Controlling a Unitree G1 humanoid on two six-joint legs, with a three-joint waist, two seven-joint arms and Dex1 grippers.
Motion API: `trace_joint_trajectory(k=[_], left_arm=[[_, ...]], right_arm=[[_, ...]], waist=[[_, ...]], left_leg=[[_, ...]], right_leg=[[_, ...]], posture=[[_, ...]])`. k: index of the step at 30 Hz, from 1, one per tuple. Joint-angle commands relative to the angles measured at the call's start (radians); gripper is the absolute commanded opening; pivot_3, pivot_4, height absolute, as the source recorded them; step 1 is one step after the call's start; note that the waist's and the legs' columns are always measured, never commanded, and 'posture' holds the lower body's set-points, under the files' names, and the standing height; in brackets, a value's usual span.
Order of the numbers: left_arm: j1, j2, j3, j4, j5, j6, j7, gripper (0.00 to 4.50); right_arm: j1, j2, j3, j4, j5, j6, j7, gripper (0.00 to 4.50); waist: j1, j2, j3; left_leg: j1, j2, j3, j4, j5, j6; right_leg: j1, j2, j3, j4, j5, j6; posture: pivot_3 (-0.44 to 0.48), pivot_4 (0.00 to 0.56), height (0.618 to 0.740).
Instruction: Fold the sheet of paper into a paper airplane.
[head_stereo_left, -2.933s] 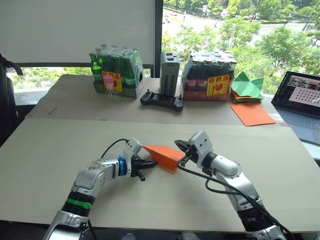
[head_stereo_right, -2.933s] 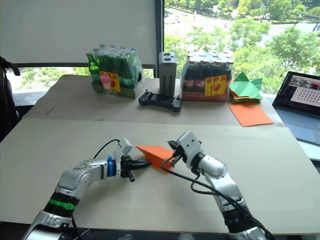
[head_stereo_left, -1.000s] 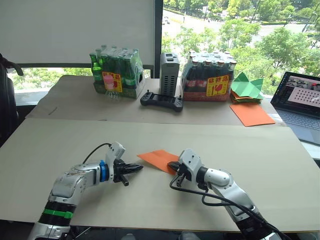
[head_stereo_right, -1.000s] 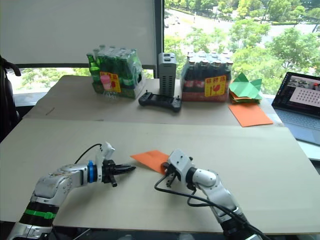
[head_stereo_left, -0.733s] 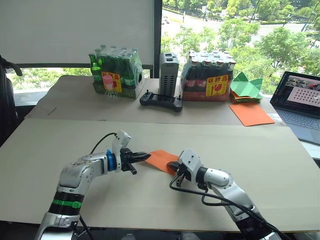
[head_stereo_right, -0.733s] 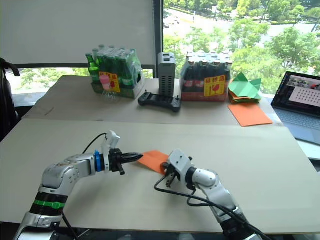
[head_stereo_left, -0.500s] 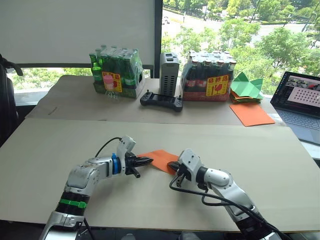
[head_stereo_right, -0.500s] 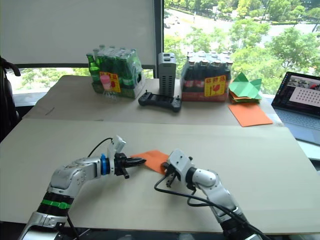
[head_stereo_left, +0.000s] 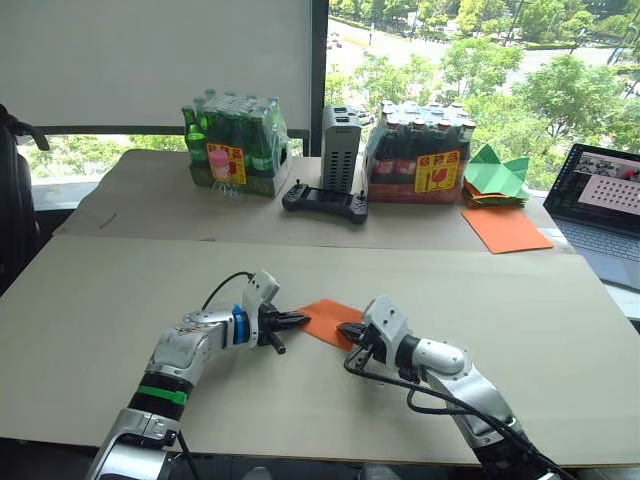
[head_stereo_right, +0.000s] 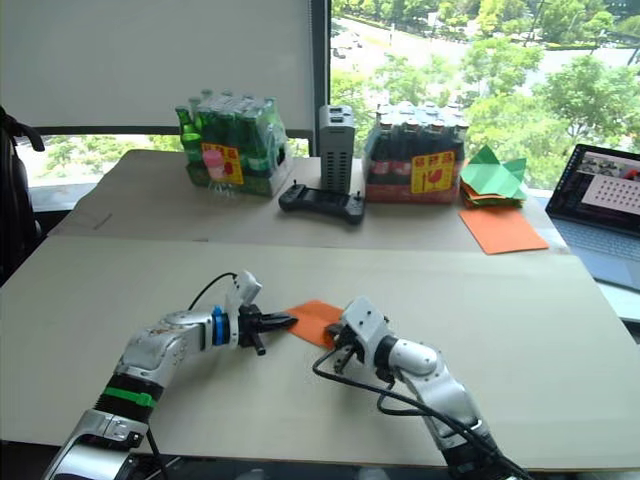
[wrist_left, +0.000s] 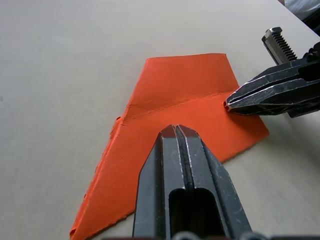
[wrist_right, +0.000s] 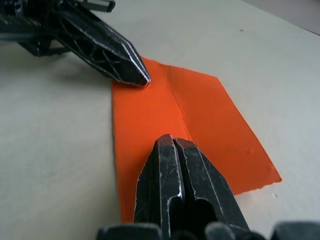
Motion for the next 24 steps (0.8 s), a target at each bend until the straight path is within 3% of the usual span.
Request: trace_joint_trajectory(k=[1,11,24], left_arm=[[0.036,0.004,-0.026,-0.017,0.019,0.004,-0.009,0.00],[0.079,0.002,-0.014,-0.069,0.007,0.037,0.001,0.00],[0.081,0.005,0.004,-0.067,0.007,0.042,0.010,0.00]], right_arm=[[-0.014,0.026,-0.081,-0.081,0.083,0.029,-0.024,0.97],[-0.013,0.066,-0.178,-0.058,0.177,0.196,-0.117,4.38],[-0.007,0.100,-0.163,-0.051,0.235,0.290,-0.137,4.48]], waist=[[0.000,0.000,0.000],[0.000,0.000,0.000],[-0.002,0.000,0.000]], left_leg=[[0.000,0.000,0.000,0.000,0.000,0.000],[0.000,0.000,0.000,0.000,0.000,0.000],[0.000,0.000,0.000,0.000,0.000,0.000]], right_leg=[[0.000,0.000,0.000,0.000,0.000,0.000],[0.000,0.000,0.000,0.000,0.000,0.000],[0.000,0.000,0.000,0.000,0.000,0.000]], posture=[[0.000,0.150,0.740],[0.000,0.150,0.740],[0.000,0.150,0.740]])
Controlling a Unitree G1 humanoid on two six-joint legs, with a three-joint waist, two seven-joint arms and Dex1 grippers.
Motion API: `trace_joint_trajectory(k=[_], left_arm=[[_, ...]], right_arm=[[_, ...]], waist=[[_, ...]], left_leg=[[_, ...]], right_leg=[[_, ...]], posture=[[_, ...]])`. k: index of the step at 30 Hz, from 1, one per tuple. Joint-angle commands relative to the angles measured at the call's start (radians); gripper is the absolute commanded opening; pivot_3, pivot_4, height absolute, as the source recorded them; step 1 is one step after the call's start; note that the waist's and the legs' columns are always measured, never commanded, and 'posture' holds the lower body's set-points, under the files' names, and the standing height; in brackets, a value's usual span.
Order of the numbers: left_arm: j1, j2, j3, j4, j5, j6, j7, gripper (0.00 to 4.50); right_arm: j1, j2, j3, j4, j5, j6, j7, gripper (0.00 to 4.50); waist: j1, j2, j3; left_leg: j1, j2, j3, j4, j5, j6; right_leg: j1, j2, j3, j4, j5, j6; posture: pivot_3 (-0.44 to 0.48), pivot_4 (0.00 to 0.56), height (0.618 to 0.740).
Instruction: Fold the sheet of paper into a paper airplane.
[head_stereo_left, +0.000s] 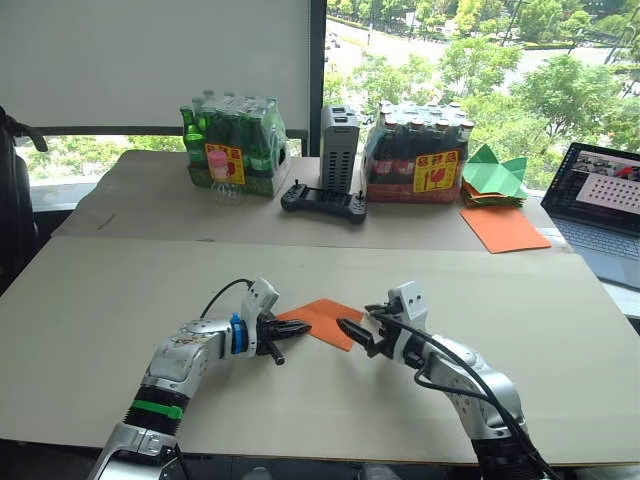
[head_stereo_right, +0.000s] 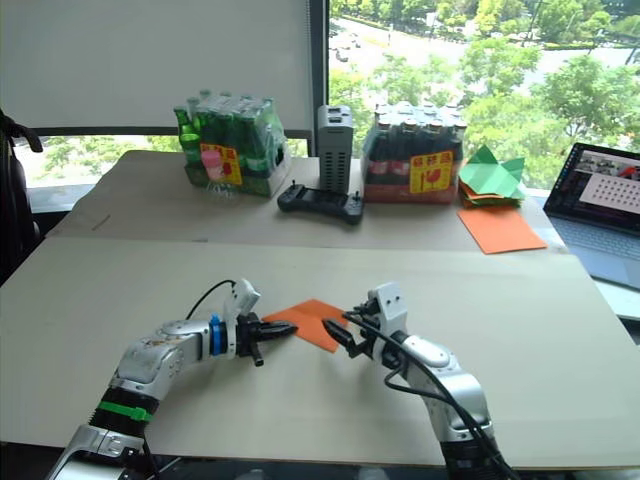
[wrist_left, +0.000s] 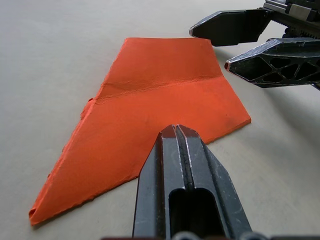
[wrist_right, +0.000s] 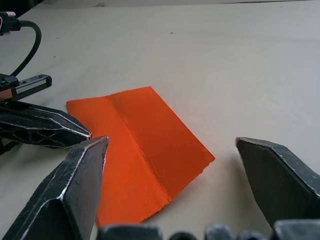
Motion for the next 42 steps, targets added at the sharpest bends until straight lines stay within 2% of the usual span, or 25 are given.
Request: trace_joint_trajectory(k=[1,11,12,24,27,35,42], left_arm=[[0.019,0.005,-0.011,0.010,0.010,0.027,0.008,0.00],[0.017,0.003,-0.008,0.019,0.012,0.024,0.011,0.00],[0.017,0.003,-0.008,0.019,0.012,0.024,0.011,0.00],[0.019,0.004,-0.007,0.019,0.012,0.026,0.013,0.00],[0.021,0.005,-0.005,0.018,0.010,0.027,0.013,0.00],[0.018,0.008,-0.004,0.021,0.012,0.024,0.010,0.00],[0.021,0.011,-0.003,0.017,0.012,0.023,0.008,0.00]], right_arm=[[-0.005,0.001,-0.003,-0.034,0.027,0.015,-0.002,4.48],[-0.009,-0.003,0.006,-0.034,0.041,0.020,-0.003,4.48],[-0.010,-0.001,0.005,-0.035,0.044,0.018,-0.002,3.95],[-0.012,-0.015,0.022,-0.048,0.045,0.013,0.013,0.02],[-0.012,-0.039,0.043,-0.054,0.018,-0.019,0.027,0.02],[-0.005,-0.205,0.220,0.018,-0.291,-0.441,0.065,0.02],[-0.036,-0.311,0.304,0.147,-0.511,-0.780,0.069,0.02]], waist=[[0.000,0.000,0.000],[0.000,0.000,0.000],[0.000,0.000,0.000],[0.000,0.000,0.000],[0.000,0.000,0.000],[0.000,0.000,0.000],[0.003,0.000,0.000]], left_leg=[[0.000,0.000,0.000,0.000,0.000,0.000],[0.000,0.000,0.000,0.000,0.000,0.000],[0.000,0.000,0.000,0.000,0.000,0.000],[0.000,0.000,0.000,0.000,0.000,0.000],[0.000,0.000,0.000,0.000,0.000,0.000],[0.000,0.000,0.000,0.000,0.000,0.000],[0.000,0.000,0.000,0.000,0.000,0.000]], right_leg=[[0.000,0.000,0.000,0.000,0.000,0.000],[0.000,0.000,0.000,0.000,0.000,0.000],[0.000,0.000,0.000,0.000,0.000,0.000],[0.000,0.000,0.000,0.000,0.000,0.000],[0.000,0.000,0.000,0.000,0.000,0.000],[0.000,0.000,0.000,-0.001,0.000,0.000],[0.000,0.000,0.000,-0.003,0.000,0.000]], posture=[[0.000,0.150,0.740],[0.000,0.150,0.740],[0.000,0.150,0.740],[0.000,0.150,0.740],[0.000,0.150,0.740],[0.000,0.150,0.740],[0.000,0.150,0.740]])
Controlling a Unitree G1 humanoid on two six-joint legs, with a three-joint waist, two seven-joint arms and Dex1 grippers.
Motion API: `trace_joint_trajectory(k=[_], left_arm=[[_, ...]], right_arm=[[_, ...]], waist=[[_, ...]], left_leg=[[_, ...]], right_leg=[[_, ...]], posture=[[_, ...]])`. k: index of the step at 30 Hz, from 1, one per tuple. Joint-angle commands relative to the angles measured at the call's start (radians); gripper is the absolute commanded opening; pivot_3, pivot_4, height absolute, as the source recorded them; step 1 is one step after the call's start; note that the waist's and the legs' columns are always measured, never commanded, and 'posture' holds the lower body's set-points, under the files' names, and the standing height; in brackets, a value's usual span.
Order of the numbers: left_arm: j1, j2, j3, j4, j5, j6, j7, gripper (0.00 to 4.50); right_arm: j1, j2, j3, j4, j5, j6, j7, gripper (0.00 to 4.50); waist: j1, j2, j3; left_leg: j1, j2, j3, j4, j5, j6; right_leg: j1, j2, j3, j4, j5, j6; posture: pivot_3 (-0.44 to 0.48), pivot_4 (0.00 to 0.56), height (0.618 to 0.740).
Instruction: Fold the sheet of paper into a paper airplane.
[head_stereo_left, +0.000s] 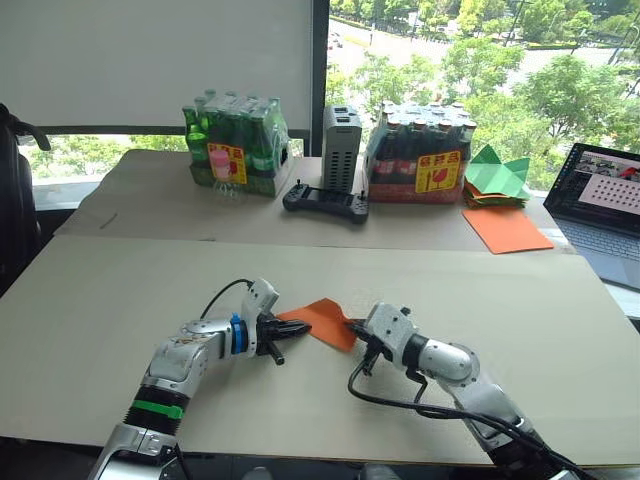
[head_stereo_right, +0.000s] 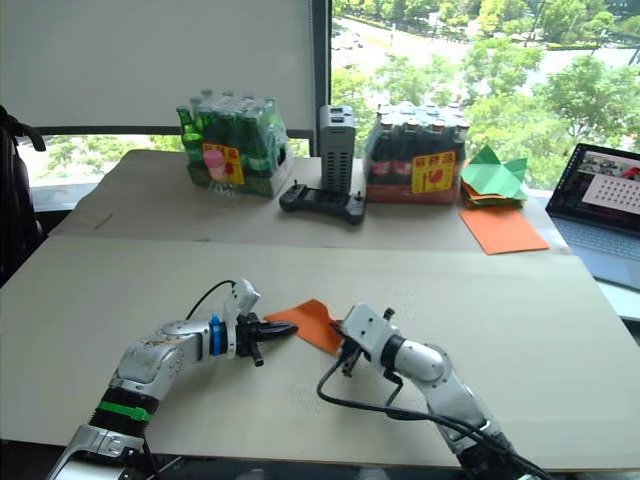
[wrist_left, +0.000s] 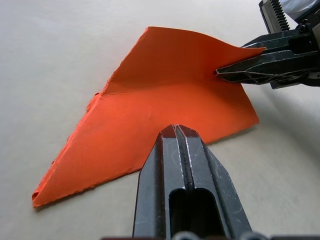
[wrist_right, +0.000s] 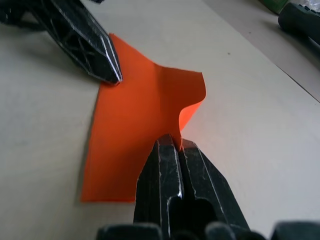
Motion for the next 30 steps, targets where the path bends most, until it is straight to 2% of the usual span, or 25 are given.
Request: trace_joint_trajectory(k=[1,6,11,25,30], left_arm=[[0.021,0.012,-0.005,0.014,0.012,0.022,0.010,0.00],[0.019,0.010,-0.003,0.011,0.010,0.028,0.014,0.00],[0.018,0.008,-0.001,0.007,0.008,0.033,0.016,0.00],[0.000,0.002,0.017,0.016,0.000,0.042,0.025,0.00],[-0.061,-0.041,0.108,0.027,-0.073,0.085,0.069,0.00]], right_arm=[[-0.027,-0.043,0.009,0.035,-0.092,-0.144,-0.003,0.02],[-0.062,-0.111,0.052,0.102,-0.224,-0.362,-0.010,0.02],[-0.084,-0.148,0.064,0.143,-0.293,-0.469,0.000,0.02],[-0.144,-0.219,0.122,0.170,-0.496,-0.554,0.077,0.02],[-0.145,-0.212,0.131,0.185,-0.501,-0.567,0.081,0.02]], waist=[[0.000,0.000,0.000],[0.002,0.000,0.000],[0.003,0.000,0.000],[0.002,0.000,0.000],[0.002,0.000,0.000]], left_leg=[[0.000,0.000,0.000,0.000,0.000,0.000],[0.000,0.000,0.000,0.000,0.000,0.000],[0.000,0.000,0.000,0.000,0.000,0.000],[0.003,0.000,0.000,0.000,0.000,0.000],[0.003,0.000,0.000,0.000,0.000,0.000]], right_leg=[[0.000,0.000,0.000,0.000,0.000,0.000],[0.000,0.000,0.000,0.000,0.000,0.000],[0.001,0.000,0.000,0.000,0.000,0.000],[0.003,0.000,0.000,0.000,0.000,0.000],[0.003,0.000,0.000,0.001,0.000,0.000]], posture=[[0.000,0.150,0.740],[0.000,0.150,0.740],[0.000,0.150,0.740],[0.000,0.150,0.740],[0.000,0.150,0.740]])
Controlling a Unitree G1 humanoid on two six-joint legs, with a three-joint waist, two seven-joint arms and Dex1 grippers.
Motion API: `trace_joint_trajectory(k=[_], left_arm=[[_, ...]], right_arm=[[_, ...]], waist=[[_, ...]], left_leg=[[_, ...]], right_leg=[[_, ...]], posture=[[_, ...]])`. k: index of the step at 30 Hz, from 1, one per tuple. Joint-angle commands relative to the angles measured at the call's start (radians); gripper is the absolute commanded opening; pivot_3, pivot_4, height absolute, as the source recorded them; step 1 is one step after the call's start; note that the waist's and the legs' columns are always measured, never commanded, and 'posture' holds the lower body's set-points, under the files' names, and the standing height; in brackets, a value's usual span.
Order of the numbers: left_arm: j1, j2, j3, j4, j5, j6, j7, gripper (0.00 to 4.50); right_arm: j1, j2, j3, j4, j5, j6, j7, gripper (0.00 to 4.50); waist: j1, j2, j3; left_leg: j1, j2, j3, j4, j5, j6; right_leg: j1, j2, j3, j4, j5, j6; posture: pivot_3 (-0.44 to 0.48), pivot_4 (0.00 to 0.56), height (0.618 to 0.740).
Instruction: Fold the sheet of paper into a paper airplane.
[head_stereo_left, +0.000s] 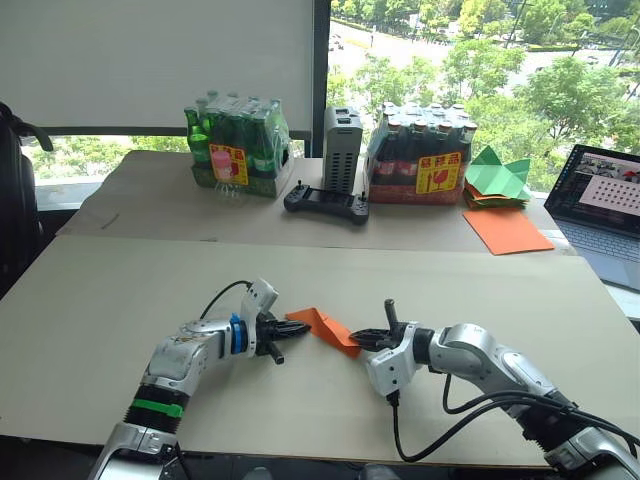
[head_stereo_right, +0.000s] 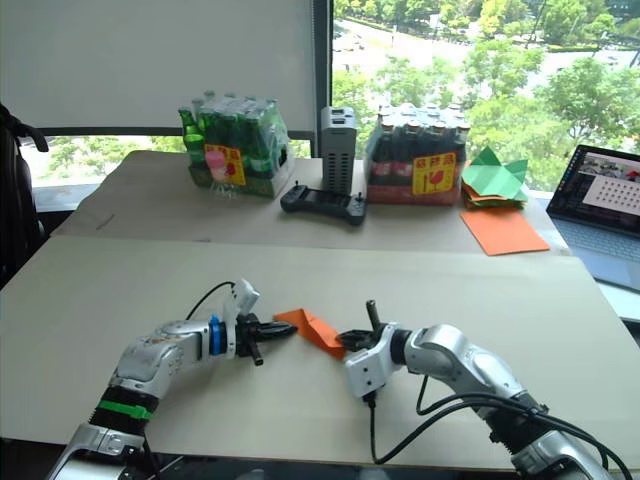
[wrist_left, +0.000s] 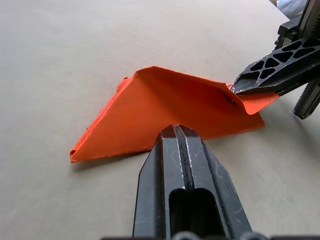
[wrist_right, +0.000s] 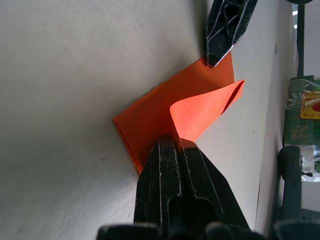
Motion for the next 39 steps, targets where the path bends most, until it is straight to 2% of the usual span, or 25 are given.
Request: trace_joint_trajectory(k=[1,6,17,26,39], left_arm=[[-0.057,-0.033,0.094,0.003,-0.063,0.042,0.056,0.00],[-0.110,-0.070,0.150,-0.026,-0.119,0.095,0.106,0.00],[-0.094,-0.068,0.037,-0.084,-0.102,0.094,0.065,0.00],[-0.088,-0.045,-0.045,-0.018,-0.034,0.026,0.014,0.00],[-0.120,-0.062,-0.087,0.122,0.043,-0.063,-0.027,0.00]], right_arm=[[0.025,-0.010,0.035,0.032,-0.025,-0.010,0.042,0.02],[0.036,-0.005,0.037,0.031,-0.017,-0.007,0.047,0.02],[0.044,0.000,0.038,0.032,-0.018,-0.001,0.049,0.02],[0.064,-0.001,0.033,0.013,-0.012,0.015,0.058,0.02],[0.068,-0.001,0.036,0.006,0.002,0.011,0.072,0.02]], waist=[[0.000,0.000,0.000],[0.000,0.000,0.000],[-0.001,0.000,0.000],[0.000,0.000,0.000],[0.002,0.000,0.000]], left_leg=[[0.000,0.000,0.000,0.000,0.000,0.000],[0.000,0.000,0.000,0.000,0.000,0.000],[0.000,0.000,0.000,0.000,0.000,0.000],[0.000,0.000,0.000,0.000,0.000,0.000],[0.000,0.000,0.000,0.000,0.000,0.000]], right_leg=[[0.000,0.000,0.000,0.000,0.000,0.000],[0.000,0.000,0.000,0.000,0.000,0.000],[0.000,0.000,0.000,0.000,0.000,0.000],[0.000,0.000,0.000,0.000,0.000,0.000],[0.000,0.000,0.000,0.000,0.000,0.000]], posture=[[0.000,0.150,0.740],[0.000,0.150,0.740],[0.000,0.150,0.740],[0.000,0.150,0.740],[0.000,0.150,0.740]])
